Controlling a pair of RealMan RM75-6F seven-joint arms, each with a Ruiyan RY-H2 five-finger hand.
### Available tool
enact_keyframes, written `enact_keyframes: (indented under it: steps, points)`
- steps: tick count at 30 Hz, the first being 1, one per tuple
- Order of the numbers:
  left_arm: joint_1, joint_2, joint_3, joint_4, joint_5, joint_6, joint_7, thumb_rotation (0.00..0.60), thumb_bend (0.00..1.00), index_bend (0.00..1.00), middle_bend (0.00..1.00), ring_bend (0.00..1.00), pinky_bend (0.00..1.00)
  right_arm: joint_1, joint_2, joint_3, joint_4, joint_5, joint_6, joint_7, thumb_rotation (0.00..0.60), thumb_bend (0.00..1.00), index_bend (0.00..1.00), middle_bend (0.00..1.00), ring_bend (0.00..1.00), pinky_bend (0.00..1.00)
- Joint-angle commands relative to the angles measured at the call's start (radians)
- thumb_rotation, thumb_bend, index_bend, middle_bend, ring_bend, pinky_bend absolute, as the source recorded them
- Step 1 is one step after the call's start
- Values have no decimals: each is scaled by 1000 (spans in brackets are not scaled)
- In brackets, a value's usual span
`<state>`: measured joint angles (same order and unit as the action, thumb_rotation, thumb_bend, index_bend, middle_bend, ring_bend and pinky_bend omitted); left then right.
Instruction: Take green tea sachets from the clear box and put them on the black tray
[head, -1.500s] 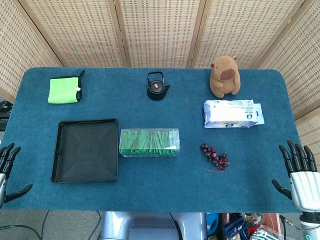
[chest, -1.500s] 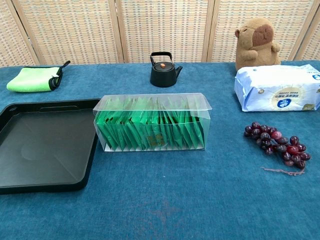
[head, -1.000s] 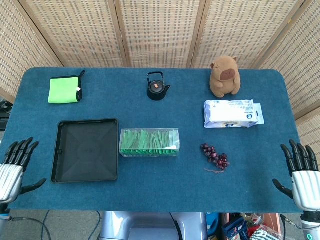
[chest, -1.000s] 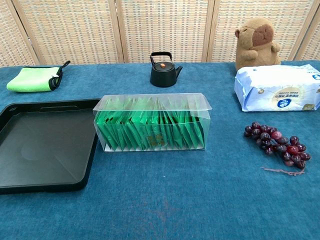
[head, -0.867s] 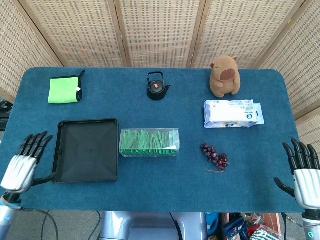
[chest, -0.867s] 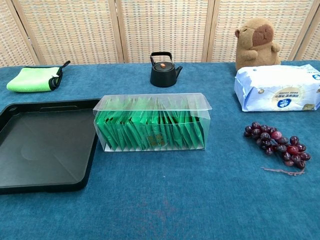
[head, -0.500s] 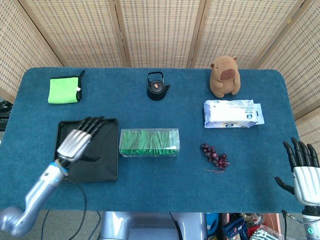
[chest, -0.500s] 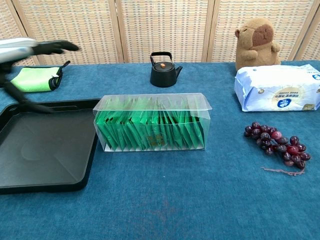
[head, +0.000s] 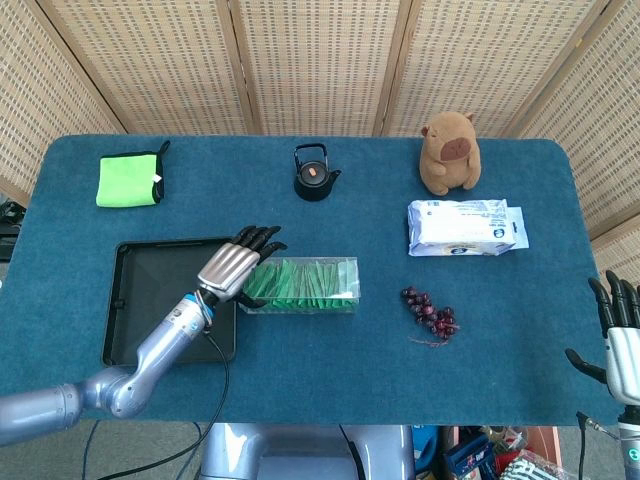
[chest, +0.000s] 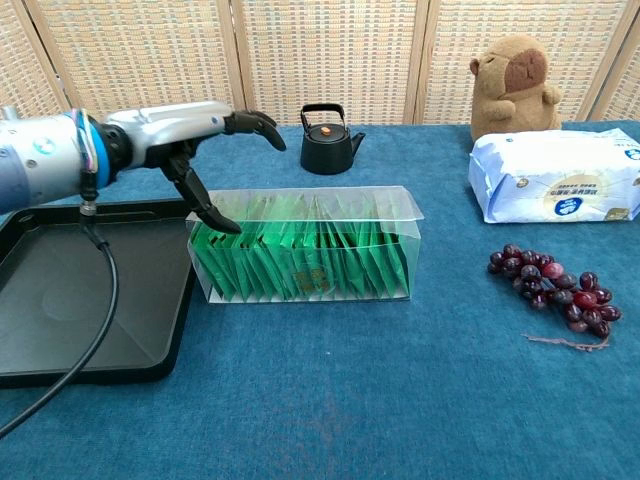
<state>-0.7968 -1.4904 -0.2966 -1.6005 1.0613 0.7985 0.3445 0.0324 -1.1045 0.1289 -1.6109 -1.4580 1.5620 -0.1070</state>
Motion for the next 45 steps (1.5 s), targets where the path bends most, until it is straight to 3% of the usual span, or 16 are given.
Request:
enact_keyframes:
  steps: [1,6,14,23,38,45]
  points:
    - [-19,-13,9,6,-22,-2,10,600,93,171,0,0,0,0,2,1,1,2,1,3,600,0,0,0,0,0]
    - [-43,-22,18,12,-47,2,24,600,98,189,0,0,0,1,4,0,4,7,-6,10,600,0,0,0,0,0]
    - [-77,-45,28,25,-83,19,42,600,414,240,0,0,0,4,8,-2,7,8,-14,22,600,0,0,0,0,0]
    - [-94,-30,20,7,-104,55,43,600,420,252,0,0,0,8,7,-7,7,10,-24,18,600,0,0,0,0,0]
    - [-166,33,-59,56,-278,54,38,600,432,281,0,0,0,14,3,-8,8,23,-40,9,600,0,0,0,0,0]
    - [-186,50,-39,87,-335,33,37,600,432,281,0,0,0,18,-1,-9,9,30,-48,-1,600,0,0,0,0,0]
